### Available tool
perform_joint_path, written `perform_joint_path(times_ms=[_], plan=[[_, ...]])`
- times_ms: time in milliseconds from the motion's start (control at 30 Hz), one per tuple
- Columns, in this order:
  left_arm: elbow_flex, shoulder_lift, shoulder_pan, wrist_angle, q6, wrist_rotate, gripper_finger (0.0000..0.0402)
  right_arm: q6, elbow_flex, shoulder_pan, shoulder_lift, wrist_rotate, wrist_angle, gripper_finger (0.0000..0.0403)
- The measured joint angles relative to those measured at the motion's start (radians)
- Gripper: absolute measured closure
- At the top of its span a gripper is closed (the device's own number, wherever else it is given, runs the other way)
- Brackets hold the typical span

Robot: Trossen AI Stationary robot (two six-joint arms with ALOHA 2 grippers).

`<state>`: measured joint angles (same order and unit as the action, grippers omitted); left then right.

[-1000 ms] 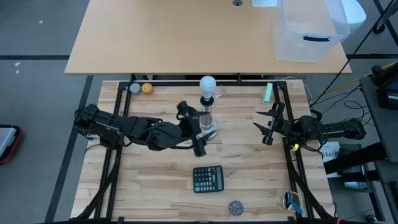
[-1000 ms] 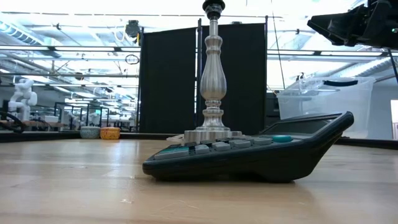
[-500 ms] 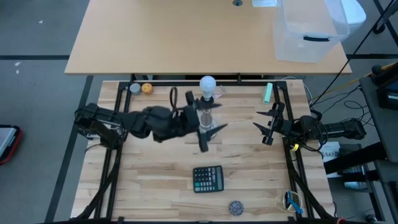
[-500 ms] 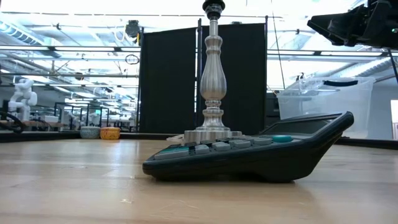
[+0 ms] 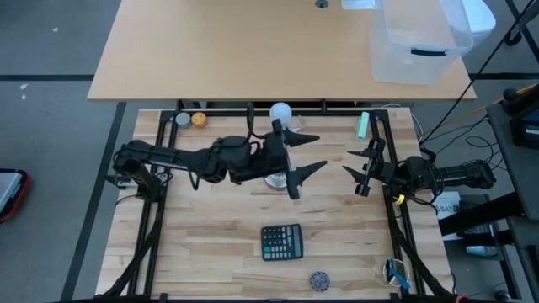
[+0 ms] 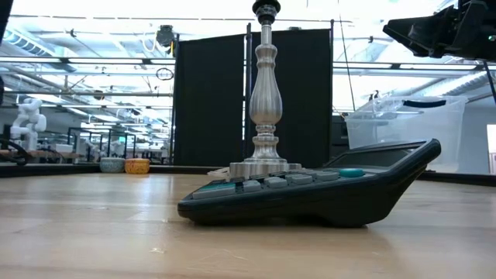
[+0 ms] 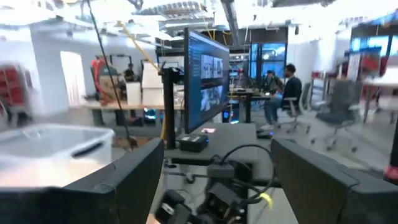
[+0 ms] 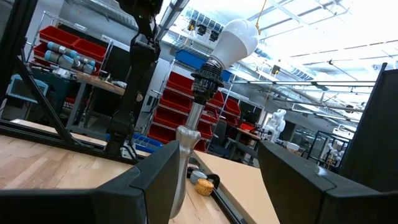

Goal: Screw lightbulb
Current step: Insert the light bulb into the lamp

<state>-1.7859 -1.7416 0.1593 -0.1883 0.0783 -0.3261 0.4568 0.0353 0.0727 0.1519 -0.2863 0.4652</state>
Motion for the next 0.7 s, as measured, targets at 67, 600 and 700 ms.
perform_joint_path(times_ms=[67,600,700], plan=[[0.000,0.000,0.000,-0.001,-0.004,-0.013,0.0099,0.000,0.000,0.000,0.000,0.000,0.000,0.0190],[0.000,0.140,0.059,0.197,0.073,-0.032,0.0099,0.000,0.000,0.000,0.000,0.000,0.000,0.0190],[0.000,0.188,0.057,0.241,0.073,-0.050,0.0099,0.000,0.000,0.000,0.000,0.000,0.000,0.0190]])
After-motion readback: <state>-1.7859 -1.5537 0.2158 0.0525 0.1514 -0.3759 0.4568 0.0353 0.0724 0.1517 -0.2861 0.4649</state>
